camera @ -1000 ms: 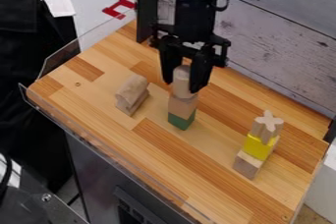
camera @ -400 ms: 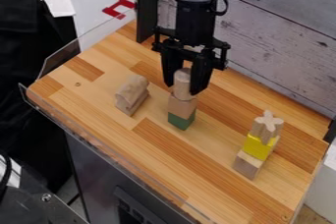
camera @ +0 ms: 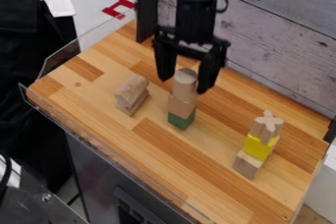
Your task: Put the cylinder on top the block
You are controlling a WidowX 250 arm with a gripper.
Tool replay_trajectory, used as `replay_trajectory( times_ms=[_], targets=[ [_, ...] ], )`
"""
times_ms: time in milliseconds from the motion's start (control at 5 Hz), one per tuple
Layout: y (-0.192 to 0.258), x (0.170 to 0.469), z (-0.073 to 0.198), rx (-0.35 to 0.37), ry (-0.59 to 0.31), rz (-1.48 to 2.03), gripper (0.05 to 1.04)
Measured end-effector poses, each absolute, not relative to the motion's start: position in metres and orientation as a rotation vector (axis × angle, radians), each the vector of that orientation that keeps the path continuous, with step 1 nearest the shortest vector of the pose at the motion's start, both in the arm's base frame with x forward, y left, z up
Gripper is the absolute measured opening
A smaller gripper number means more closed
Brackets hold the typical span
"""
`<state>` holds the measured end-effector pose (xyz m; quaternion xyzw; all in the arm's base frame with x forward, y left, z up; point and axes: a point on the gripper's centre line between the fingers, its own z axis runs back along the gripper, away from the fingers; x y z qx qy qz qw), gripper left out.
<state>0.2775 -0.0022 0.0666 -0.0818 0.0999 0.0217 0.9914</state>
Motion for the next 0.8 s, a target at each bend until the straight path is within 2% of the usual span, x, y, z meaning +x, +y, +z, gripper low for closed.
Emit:
replay_trajectory(
  times_ms=[200, 400, 600, 800],
  targets=[
    [-0.004, 0.29, 0.104, -0.126, 0.094, 0.03, 1.001],
    [-0.018, 0.299, 0.142, -0.067, 0.031, -0.033, 1.001],
    [-0.036, 0.303, 0.153, -0.062, 0.008, -0.088, 1.001],
    [-0.057, 0.298, 0.151, -0.092, 0.022, -0.124, 1.001]
  ],
)
